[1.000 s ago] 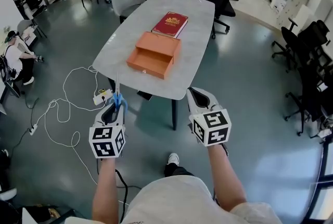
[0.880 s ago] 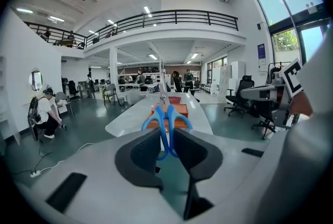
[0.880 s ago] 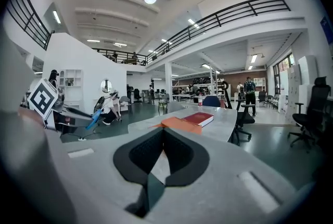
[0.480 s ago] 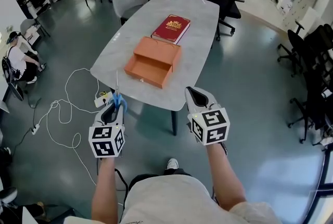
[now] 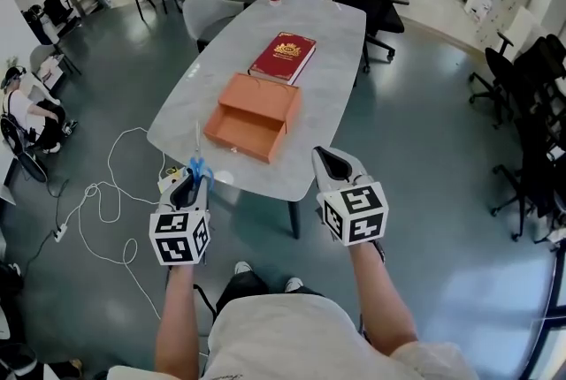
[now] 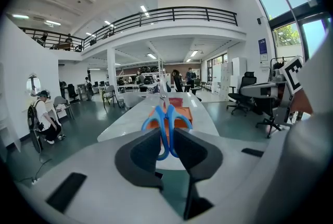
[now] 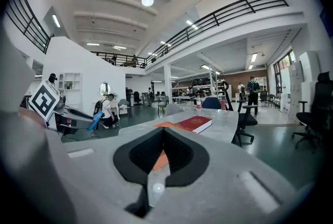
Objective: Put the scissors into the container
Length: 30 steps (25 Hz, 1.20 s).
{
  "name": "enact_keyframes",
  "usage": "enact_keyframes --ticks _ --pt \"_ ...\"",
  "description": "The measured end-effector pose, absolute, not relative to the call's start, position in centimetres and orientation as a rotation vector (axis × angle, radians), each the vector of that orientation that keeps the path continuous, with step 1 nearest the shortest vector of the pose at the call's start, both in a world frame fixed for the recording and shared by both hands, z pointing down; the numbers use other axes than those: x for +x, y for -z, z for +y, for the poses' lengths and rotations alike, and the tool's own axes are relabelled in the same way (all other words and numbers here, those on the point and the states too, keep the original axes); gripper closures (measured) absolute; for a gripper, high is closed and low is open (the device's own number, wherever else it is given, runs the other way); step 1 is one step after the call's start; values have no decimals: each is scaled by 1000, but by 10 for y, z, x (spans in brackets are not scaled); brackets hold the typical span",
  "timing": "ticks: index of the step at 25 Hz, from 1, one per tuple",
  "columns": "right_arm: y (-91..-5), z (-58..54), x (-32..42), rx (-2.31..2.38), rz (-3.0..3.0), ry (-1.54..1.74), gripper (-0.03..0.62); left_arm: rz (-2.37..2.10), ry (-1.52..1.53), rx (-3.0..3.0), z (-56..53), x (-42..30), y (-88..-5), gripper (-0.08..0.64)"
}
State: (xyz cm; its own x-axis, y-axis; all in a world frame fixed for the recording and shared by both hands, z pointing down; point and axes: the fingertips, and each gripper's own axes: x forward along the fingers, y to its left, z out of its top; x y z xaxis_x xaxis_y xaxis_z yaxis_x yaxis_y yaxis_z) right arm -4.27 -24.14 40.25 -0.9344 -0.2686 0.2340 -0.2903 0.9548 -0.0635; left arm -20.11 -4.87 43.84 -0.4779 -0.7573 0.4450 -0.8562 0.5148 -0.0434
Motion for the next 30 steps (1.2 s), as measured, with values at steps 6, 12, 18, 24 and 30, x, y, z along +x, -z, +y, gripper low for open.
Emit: enact_keyframes --ticks 6,12,18,24,30 --pt "-405 -260 -64 445 -2876 -126 588 -2382 -356 1363 -72 -228 -444 483" --pt "-408 -280 -94 512 -2853 -120 588 -2342 -364 1431 -104 -265 -449 483" --pt "-409 -300 -125 629 -2812 -133 588 -2267 -395 1530 -138 -312 -453 483" --pt "-409 -315 -148 766 -2764 -151 588 -2183 -433 1641 -169 -351 -457 483" --pt "-410 -322 -160 886 -2708 -157 588 -2076 -485 1773 -198 -370 -463 483"
